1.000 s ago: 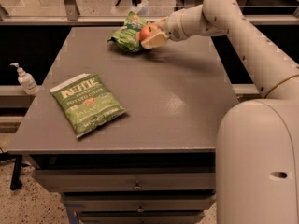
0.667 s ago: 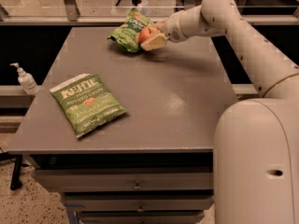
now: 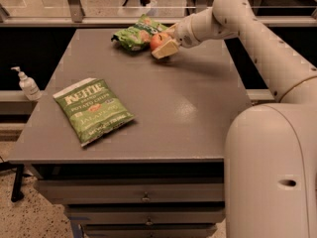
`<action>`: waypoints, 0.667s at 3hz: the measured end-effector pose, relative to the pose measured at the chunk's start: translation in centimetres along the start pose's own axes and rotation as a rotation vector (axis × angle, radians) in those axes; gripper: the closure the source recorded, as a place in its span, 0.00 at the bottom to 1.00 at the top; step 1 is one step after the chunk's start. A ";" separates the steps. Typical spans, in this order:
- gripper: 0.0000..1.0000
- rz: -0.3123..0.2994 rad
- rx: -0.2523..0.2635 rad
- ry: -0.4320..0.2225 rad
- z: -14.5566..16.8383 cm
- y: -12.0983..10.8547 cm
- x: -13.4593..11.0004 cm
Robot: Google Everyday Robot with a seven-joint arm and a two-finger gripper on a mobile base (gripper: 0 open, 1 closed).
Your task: Move apple near green rice chip bag
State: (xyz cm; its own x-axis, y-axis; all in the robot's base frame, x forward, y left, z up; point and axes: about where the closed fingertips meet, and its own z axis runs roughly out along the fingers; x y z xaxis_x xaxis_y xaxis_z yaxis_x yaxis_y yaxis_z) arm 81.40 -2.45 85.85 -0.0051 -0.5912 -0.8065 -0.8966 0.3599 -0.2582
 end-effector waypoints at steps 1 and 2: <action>1.00 -0.007 -0.014 0.013 0.2 0.3 0.2; 0.84 -0.010 -0.025 0.024 0.4 0.5 0.2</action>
Offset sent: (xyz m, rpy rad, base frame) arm -0.0022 -0.0009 -0.0008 -0.0406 0.0171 0.0190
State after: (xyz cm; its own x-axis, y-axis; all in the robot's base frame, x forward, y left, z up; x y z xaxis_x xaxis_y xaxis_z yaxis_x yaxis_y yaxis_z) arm 81.16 -2.10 85.35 -0.0061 -0.6118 -0.7910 -0.9073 0.3360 -0.2529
